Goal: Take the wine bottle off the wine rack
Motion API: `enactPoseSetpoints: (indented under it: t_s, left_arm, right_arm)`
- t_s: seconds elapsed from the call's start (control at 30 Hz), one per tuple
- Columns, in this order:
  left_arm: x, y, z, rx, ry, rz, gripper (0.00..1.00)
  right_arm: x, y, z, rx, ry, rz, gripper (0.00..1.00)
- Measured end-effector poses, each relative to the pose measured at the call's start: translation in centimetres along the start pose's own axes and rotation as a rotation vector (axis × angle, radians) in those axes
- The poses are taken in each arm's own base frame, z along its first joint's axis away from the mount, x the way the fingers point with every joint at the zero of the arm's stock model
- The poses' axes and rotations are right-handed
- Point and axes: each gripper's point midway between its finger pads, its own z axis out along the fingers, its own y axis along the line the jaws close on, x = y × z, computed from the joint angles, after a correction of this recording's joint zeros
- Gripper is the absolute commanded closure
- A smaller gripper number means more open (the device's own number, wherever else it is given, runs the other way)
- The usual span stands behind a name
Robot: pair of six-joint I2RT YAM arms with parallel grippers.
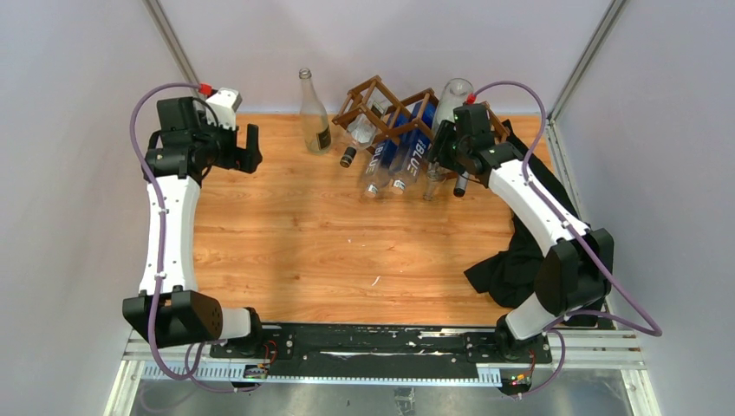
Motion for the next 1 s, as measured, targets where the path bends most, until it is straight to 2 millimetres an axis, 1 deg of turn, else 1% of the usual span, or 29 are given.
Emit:
enactPoseSetpoints:
  t_s: [0.03, 0.13, 0.27, 0.3, 0.43, 0.53, 0.63, 0.73, 0.83, 0.93, 1.0]
  left_arm:
    - [0.2, -0.1, 0.0, 0.002, 0.003, -0.001, 0.0]
    - [0.6, -0.3, -0.1, 0.009, 0.01, 0.0, 0.0]
    - [0.9, -0.5, 0.0, 0.02, 0.017, 0.009, 0.0]
    - [1.1, -0.5, 0.1, 0.025, 0.02, 0.011, 0.0]
    - [2.0, -1.1, 0.3, 0.054, 0.036, 0.022, 0.0]
    - [3.0, -1.8, 0.6, 0.095, 0.049, 0.03, 0.0]
    - [4.2, -2.7, 1.0, 0.144, 0.069, 0.031, 0.0]
    - [5.1, -3.3, 1.4, 0.176, 0.087, 0.04, 0.0]
    - [5.9, -4.1, 1.5, 0.204, 0.098, 0.07, 0.0]
    - [6.3, -5.2, 1.4, 0.235, 0.098, 0.112, 0.0]
    - [6.3, -5.8, 1.1, 0.254, 0.086, 0.145, 0.0]
  right_arm:
    - [-0.1, 0.1, 0.0, -0.002, -0.003, 0.003, 0.56]
    - [-0.1, 0.2, 0.0, 0.002, -0.006, 0.024, 0.76]
    - [0.0, 0.2, 0.0, 0.0, -0.005, 0.024, 0.99]
    - [0.0, 0.2, 0.0, -0.002, -0.006, 0.025, 1.0]
    - [0.0, 0.4, -0.5, -0.015, -0.004, 0.033, 1.0]
    - [0.2, 0.6, -1.6, -0.04, 0.004, 0.041, 1.0]
    - [0.3, 0.8, -3.0, -0.064, 0.01, 0.048, 1.0]
    - [0.0, 1.1, -4.5, -0.092, 0.001, 0.052, 1.0]
    - [-0.1, 1.8, -6.7, -0.144, -0.01, 0.056, 1.0]
    - [0.1, 2.2, -8.3, -0.175, -0.011, 0.068, 1.0]
    - [0.1, 2.2, -9.2, -0.187, -0.012, 0.077, 1.0]
